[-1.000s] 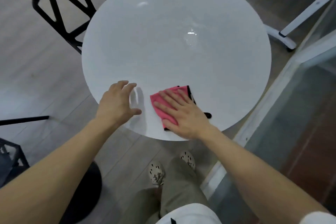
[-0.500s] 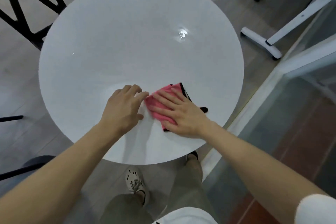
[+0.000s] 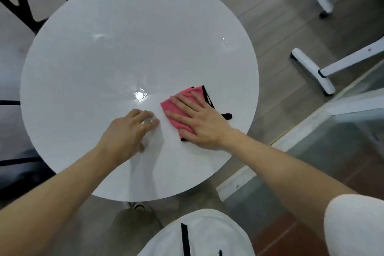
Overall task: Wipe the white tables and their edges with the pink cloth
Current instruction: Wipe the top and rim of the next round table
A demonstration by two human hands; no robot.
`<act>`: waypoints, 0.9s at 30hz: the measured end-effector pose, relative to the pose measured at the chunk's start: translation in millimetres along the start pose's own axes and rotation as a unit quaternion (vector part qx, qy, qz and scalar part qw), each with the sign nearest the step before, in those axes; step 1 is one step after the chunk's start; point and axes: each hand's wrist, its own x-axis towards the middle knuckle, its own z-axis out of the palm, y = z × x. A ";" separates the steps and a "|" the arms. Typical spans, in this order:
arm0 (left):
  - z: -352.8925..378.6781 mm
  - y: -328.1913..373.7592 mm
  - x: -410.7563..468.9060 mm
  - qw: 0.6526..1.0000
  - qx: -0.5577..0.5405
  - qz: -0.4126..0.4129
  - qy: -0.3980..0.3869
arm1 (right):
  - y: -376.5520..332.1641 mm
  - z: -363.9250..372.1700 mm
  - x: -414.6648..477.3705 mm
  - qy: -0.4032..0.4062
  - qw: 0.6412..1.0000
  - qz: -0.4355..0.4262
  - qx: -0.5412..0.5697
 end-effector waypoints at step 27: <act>8.1 -3.1 -5.6 0.998 -0.028 -0.038 0.038 | 72.0 -4.2 80.7 0.106 0.953 0.284 0.002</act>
